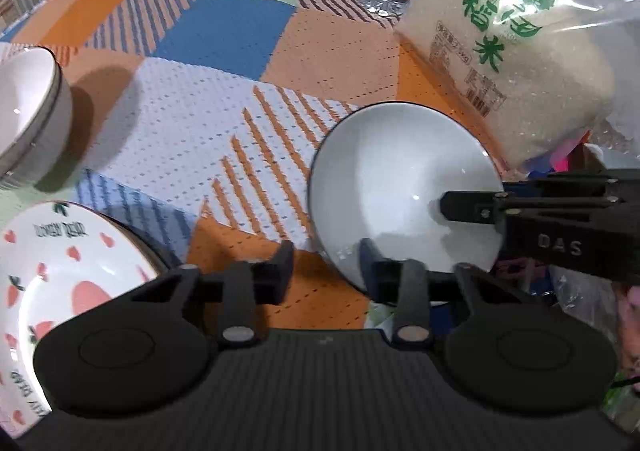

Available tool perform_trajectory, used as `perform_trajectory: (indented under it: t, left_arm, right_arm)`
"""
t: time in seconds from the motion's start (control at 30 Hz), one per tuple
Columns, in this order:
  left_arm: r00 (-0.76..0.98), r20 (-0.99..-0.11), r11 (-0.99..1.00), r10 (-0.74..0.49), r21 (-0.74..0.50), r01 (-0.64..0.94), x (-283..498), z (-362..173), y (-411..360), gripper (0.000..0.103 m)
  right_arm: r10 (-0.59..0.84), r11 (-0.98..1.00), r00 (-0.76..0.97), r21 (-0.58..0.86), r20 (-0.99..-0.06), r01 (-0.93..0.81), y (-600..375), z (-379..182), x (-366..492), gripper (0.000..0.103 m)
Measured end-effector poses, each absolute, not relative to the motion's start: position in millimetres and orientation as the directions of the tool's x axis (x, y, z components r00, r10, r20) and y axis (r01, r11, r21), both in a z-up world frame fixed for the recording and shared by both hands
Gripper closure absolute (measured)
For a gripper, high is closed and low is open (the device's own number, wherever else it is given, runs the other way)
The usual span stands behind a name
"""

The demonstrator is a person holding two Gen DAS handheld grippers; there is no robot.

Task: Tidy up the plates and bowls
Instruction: 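Grip the third white bowl's rim with the left tool, then carry the third bowl with the left tool and lower it into the bowl stack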

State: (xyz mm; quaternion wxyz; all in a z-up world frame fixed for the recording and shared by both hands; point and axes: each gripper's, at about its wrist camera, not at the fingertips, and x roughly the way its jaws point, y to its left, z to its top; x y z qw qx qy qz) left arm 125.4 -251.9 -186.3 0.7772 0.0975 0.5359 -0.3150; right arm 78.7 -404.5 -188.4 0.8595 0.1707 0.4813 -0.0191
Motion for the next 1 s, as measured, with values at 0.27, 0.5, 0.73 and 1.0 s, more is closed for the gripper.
perform_trajectory:
  t: [0.27, 0.5, 0.73, 1.0]
  left_arm:
    - [0.210, -0.903, 0.790, -0.374, -0.191, 0.582, 121.5, -176.4, -245.2, 0.088]
    - [0.199, -0.892, 0.783, -0.406, -0.227, 0.580, 118.9, -147.4, -220.4, 0.087]
    - [0.258, -0.871, 0.799, -0.417, -0.216, 0.561, 113.1, -111.2, -188.3, 0.087]
    - [0.326, -0.852, 0.840, -0.410, -0.213, 0.498, 119.7, -77.1, -136.4, 0.087]
  right_arm:
    - [0.108, 0.938, 0.555, 0.270, -0.825, 0.219, -395.6, -181.0, 77.1, 0.086]
    - [0.170, 0.909, 0.597, 0.359, -0.784, 0.213, -391.3, -163.7, 63.1, 0.086]
    - [0.193, 0.913, 0.634, 0.374, -0.749, 0.164, -368.6, -137.0, 61.9, 0.086]
    - [0.250, 0.935, 0.619, 0.351, -0.745, 0.045, -327.5, -104.3, 85.8, 0.086]
